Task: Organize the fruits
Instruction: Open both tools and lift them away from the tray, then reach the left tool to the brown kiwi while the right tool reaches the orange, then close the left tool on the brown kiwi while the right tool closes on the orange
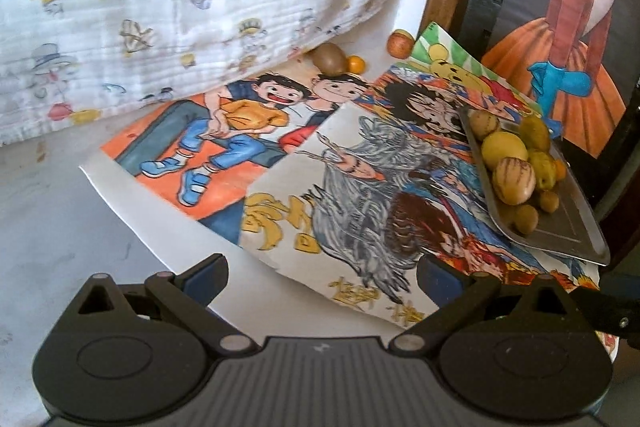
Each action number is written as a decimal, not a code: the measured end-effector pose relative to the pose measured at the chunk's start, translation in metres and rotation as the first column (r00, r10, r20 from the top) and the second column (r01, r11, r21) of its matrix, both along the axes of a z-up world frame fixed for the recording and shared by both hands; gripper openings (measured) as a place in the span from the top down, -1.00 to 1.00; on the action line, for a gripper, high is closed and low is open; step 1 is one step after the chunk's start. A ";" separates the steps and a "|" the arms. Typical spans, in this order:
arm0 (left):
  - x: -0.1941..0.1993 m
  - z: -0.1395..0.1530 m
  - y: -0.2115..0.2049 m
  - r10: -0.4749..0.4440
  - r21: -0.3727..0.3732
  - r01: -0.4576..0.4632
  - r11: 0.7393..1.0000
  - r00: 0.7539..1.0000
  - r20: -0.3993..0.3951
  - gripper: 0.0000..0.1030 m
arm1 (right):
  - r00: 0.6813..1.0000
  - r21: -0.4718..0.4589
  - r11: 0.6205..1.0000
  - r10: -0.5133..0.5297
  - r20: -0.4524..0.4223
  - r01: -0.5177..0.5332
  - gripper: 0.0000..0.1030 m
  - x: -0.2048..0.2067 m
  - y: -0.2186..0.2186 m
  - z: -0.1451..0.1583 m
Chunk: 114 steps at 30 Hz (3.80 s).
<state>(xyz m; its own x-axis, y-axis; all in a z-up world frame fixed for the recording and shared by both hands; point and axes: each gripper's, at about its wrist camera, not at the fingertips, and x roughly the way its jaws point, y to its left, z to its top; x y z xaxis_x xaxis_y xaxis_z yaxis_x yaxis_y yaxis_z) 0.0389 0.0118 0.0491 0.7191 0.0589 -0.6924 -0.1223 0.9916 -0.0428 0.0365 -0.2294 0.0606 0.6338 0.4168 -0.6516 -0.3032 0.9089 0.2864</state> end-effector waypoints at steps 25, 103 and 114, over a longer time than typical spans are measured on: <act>0.074 0.072 0.016 -0.189 0.336 0.099 0.937 0.950 0.248 -0.99 | 0.887 -0.242 0.928 0.350 0.301 -0.284 -0.99 0.123 0.032 0.113; 0.362 -0.024 -0.022 -0.548 0.668 0.611 0.425 0.761 -0.347 -0.28 | 0.391 -0.557 0.360 0.918 0.067 -0.748 0.34 0.440 0.178 -0.053; 0.359 -0.025 -0.026 -0.541 0.664 0.606 0.438 0.768 -0.344 -0.23 | 0.405 -0.546 0.376 0.911 0.071 -0.749 0.36 0.447 0.166 -0.052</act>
<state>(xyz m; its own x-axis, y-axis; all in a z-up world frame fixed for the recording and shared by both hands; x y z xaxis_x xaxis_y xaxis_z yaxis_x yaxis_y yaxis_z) 0.3982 -0.0140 0.0244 0.7323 0.1340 -0.6676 0.5159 0.5308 0.6724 0.4831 -0.0631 0.0082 0.2865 0.6250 -0.7262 -0.9537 0.1131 -0.2789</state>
